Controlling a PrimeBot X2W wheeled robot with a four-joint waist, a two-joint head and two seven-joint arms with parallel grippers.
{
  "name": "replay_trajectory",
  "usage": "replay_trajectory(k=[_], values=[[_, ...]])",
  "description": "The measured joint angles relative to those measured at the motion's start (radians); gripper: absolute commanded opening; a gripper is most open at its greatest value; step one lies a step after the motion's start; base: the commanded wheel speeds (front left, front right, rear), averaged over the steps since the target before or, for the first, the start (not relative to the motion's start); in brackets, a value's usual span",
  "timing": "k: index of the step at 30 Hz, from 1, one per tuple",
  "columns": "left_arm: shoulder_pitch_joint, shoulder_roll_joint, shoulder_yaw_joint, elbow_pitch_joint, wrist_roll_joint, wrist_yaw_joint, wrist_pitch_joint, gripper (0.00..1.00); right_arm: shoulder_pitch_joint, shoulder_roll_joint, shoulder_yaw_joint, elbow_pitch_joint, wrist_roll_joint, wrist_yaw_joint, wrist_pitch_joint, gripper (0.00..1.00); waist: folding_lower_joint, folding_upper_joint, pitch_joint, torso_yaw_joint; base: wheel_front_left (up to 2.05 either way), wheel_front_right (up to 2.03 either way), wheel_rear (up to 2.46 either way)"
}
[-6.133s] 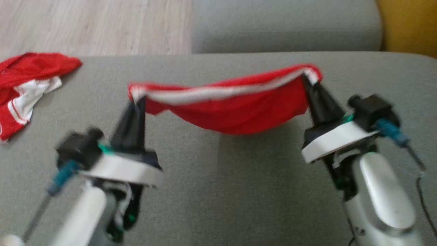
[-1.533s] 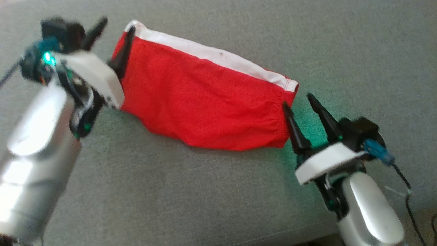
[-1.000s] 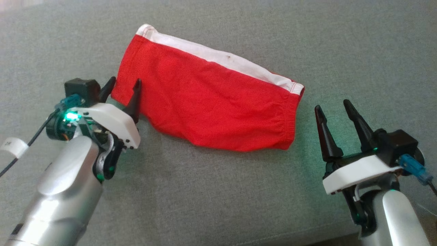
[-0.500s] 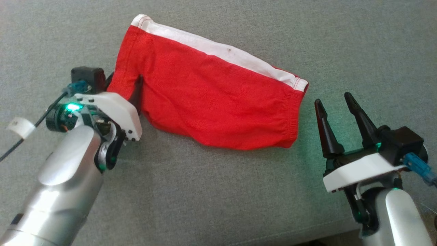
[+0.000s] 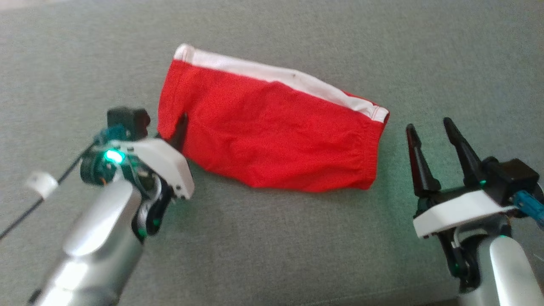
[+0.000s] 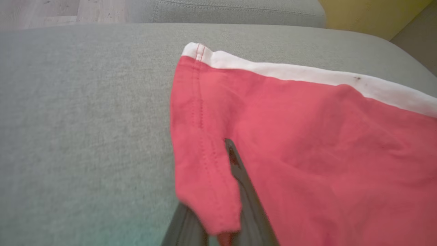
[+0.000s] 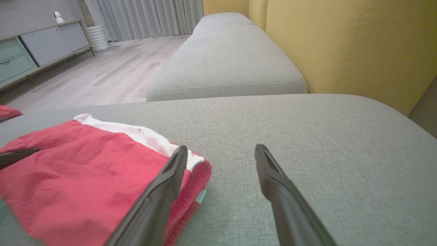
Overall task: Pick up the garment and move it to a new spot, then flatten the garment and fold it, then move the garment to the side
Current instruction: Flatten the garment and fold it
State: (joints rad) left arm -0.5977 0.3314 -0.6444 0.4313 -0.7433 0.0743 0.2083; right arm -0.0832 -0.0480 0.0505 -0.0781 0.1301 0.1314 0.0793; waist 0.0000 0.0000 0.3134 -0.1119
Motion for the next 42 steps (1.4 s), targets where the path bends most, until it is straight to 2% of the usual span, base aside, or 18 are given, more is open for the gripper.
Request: replay_trajectory(k=[11, 18, 19, 20, 21, 22, 31, 37, 42], values=[[0.301, 0.006, 0.031, -0.199, -0.073, 0.094, -0.073, 0.00, 0.074, 0.000, -0.062, 0.013, -0.017, 0.000, 0.023, 1.00, -0.0002, 0.0000, -0.111, 0.090, 0.00, 0.00, 0.00], [0.366, -0.015, 0.041, -0.213, -0.093, 0.121, -0.128, 0.00, 0.077, 0.001, -0.062, 0.021, -0.025, 0.000, 0.039, 1.00, -0.0001, 0.0000, -0.138, 0.110, 0.00, 0.00, 0.00], [0.368, -0.024, 0.048, -0.213, -0.095, 0.121, -0.139, 0.18, 0.078, 0.001, -0.062, 0.025, -0.025, 0.000, 0.043, 1.00, -0.0001, 0.0000, -0.141, 0.111, 0.00, 0.00, 0.00], [0.370, -0.031, 0.052, -0.213, -0.094, 0.121, -0.156, 0.50, 0.078, 0.001, -0.063, 0.028, -0.025, 0.000, 0.043, 1.00, -0.0001, 0.0000, -0.145, 0.111, 0.00, 0.00, 0.00], [0.371, -0.035, 0.055, -0.214, -0.093, 0.123, -0.175, 0.93, 0.078, 0.001, -0.063, 0.032, -0.025, 0.000, 0.043, 1.00, -0.0001, 0.0000, -0.149, 0.112, 0.00, 0.00, 0.00], [0.372, -0.038, 0.059, -0.214, -0.089, 0.129, -0.195, 1.00, 0.078, 0.001, -0.063, 0.036, -0.025, 0.000, 0.044, 1.00, -0.0001, 0.0000, -0.153, 0.113, 0.00, 0.00, 0.00], [0.394, -0.034, 0.063, -0.271, 0.001, 0.145, -0.367, 1.00, 0.105, 0.001, -0.053, 0.077, -0.025, 0.000, 0.070, 1.00, -0.0001, 0.0000, -0.220, 0.132, 0.00, 0.00, 0.00], [0.498, -0.029, 0.063, -0.330, 0.013, 0.179, -0.397, 1.00, 0.134, 0.002, -0.018, 0.135, -0.004, 0.000, 0.135, 1.00, -0.0001, 0.0000, -0.258, 0.171, 0.00, 0.00, 0.00], [0.547, -0.027, 0.056, -0.355, 0.014, 0.194, -0.405, 1.00, 0.095, 0.002, -0.026, 0.241, -0.008, 0.000, 0.179, 1.00, -0.0001, 0.0000, -0.266, 0.214, 0.00, 0.00, 0.00]])
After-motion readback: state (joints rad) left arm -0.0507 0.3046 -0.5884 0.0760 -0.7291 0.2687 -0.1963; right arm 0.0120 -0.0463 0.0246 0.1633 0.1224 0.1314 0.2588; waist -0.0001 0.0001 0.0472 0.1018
